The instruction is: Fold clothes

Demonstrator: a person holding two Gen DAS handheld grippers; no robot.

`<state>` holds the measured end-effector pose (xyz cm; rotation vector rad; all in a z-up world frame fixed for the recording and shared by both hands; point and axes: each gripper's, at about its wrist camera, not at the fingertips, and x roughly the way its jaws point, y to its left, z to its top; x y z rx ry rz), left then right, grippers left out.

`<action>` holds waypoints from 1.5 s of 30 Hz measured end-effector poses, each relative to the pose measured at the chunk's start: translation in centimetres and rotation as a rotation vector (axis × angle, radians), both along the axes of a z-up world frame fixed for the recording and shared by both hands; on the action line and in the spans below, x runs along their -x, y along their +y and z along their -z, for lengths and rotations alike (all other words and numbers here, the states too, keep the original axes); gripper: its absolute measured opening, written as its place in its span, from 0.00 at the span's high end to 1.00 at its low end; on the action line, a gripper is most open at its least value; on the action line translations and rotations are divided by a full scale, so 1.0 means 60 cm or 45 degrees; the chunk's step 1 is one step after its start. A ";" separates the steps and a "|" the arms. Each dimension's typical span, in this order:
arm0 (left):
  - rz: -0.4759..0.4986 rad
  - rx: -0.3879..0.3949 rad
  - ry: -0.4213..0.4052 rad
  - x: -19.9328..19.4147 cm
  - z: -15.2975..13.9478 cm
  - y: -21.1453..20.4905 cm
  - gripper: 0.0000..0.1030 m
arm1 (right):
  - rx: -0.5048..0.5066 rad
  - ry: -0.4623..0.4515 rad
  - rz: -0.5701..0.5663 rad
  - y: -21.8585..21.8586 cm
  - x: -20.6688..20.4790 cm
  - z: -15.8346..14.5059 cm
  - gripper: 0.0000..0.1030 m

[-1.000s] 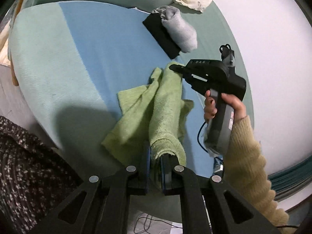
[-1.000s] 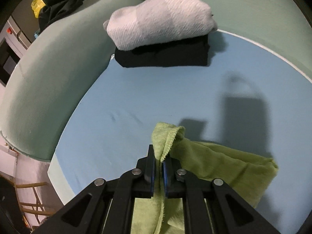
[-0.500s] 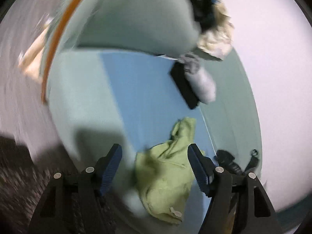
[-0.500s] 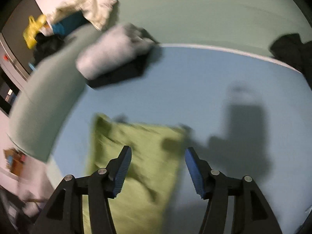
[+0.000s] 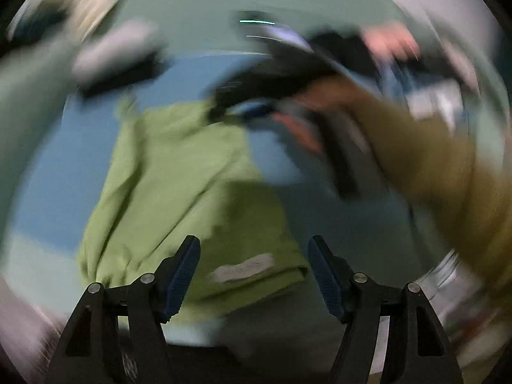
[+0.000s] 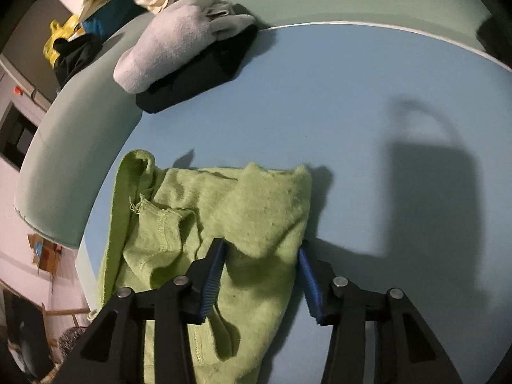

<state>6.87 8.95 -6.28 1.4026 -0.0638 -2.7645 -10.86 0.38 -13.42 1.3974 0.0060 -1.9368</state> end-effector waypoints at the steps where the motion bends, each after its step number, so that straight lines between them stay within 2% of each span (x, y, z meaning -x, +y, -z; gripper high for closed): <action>1: 0.071 0.131 -0.004 0.010 0.012 0.034 0.32 | -0.006 -0.005 -0.002 -0.001 0.004 0.002 0.61; 2: 0.117 0.234 -0.021 0.017 0.027 0.060 0.32 | -0.009 -0.010 0.001 -0.001 0.009 0.003 0.64; 3: 0.154 0.314 -0.040 0.020 0.039 0.081 0.32 | 0.009 -0.034 0.023 0.004 0.016 0.006 0.71; 4: 0.173 0.355 -0.059 0.019 0.047 0.091 0.32 | 0.039 -0.070 0.057 0.012 0.025 0.008 0.80; 5: 0.183 0.404 -0.076 0.018 0.057 0.101 0.32 | 0.069 -0.105 0.090 0.019 0.035 0.011 0.84; 7: 0.173 0.517 -0.131 0.015 0.080 0.115 0.32 | 0.181 -0.222 0.182 0.041 0.056 0.025 0.88; 9: 0.162 0.576 -0.211 0.026 0.106 0.117 0.30 | 0.305 -0.344 0.272 0.064 0.072 0.042 0.89; 11: 0.109 0.561 -0.202 0.033 0.100 0.106 0.30 | 0.375 -0.394 0.322 0.077 0.075 0.048 0.89; 13: -0.031 0.588 -0.167 0.039 0.089 0.079 0.34 | 0.384 -0.386 0.325 0.085 0.070 0.043 0.89; 14: -0.083 0.571 -0.163 0.043 0.086 0.065 0.38 | 0.377 -0.373 0.318 0.088 0.066 0.041 0.89; 15: -0.102 0.496 -0.185 0.049 0.089 0.048 0.43 | 0.369 -0.362 0.310 0.090 0.061 0.037 0.88; 16: -0.106 0.433 -0.204 0.055 0.093 0.036 0.52 | 0.360 -0.351 0.300 0.092 0.055 0.033 0.83; 17: -0.078 0.410 -0.213 0.058 0.098 0.037 0.60 | 0.351 -0.340 0.290 0.094 0.050 0.028 0.80; 18: -0.038 0.427 -0.214 0.059 0.101 0.046 0.68 | 0.320 -0.324 0.283 0.092 0.044 0.027 0.68; 19: 0.000 0.454 -0.214 0.059 0.104 0.056 0.81 | 0.285 -0.304 0.265 0.088 0.036 0.025 0.60; 20: 0.024 0.481 -0.214 0.057 0.106 0.063 0.83 | 0.265 -0.291 0.242 0.086 0.029 0.023 0.58; 21: 0.017 0.406 -0.210 0.055 0.097 0.051 0.84 | 0.237 -0.279 0.219 0.082 0.022 0.022 0.58; 24: -0.078 -0.164 -0.169 0.037 0.041 -0.043 0.85 | 0.157 -0.235 0.170 0.069 0.000 0.019 0.58; 25: -0.110 -0.353 -0.154 0.031 0.023 -0.074 0.85 | 0.142 -0.225 0.164 0.066 -0.005 0.018 0.60; 26: -0.134 -0.502 -0.121 0.023 0.002 -0.103 0.85 | 0.140 -0.234 0.173 0.063 -0.009 0.019 0.66; 27: -0.147 -0.578 -0.053 0.008 -0.025 -0.130 0.85 | 0.147 -0.255 0.191 0.062 -0.010 0.023 0.87; 29: -0.186 -0.738 0.082 -0.024 -0.080 -0.189 0.85 | 0.213 -0.344 0.234 0.065 -0.011 0.025 0.90; 30: -0.206 -0.819 0.130 -0.034 -0.103 -0.220 0.85 | 0.297 -0.384 0.268 0.075 -0.011 0.010 0.90; 33: -0.191 -1.106 0.293 -0.068 -0.179 -0.290 0.86 | 0.630 -0.372 0.318 0.120 -0.016 -0.114 0.91; 35: -0.111 -1.318 0.427 -0.084 -0.236 -0.328 0.86 | 0.798 -0.274 0.307 0.147 -0.035 -0.226 0.91; 37: -0.010 -1.523 0.560 -0.101 -0.290 -0.361 0.86 | 0.906 -0.129 0.295 0.174 -0.066 -0.335 0.91; 39: -0.010 -1.629 0.574 -0.100 -0.310 -0.388 0.86 | 0.934 -0.035 0.317 0.196 -0.093 -0.406 0.91; 41: -0.077 -1.697 0.495 -0.084 -0.301 -0.410 0.86 | 0.897 0.011 0.362 0.208 -0.108 -0.445 0.90; 43: -0.168 -1.736 0.377 -0.062 -0.278 -0.428 0.86 | 0.834 -0.013 0.401 0.210 -0.105 -0.437 0.90; 45: -0.275 -1.679 0.285 -0.037 -0.246 -0.434 0.86 | 0.765 -0.046 0.431 0.204 -0.087 -0.405 0.90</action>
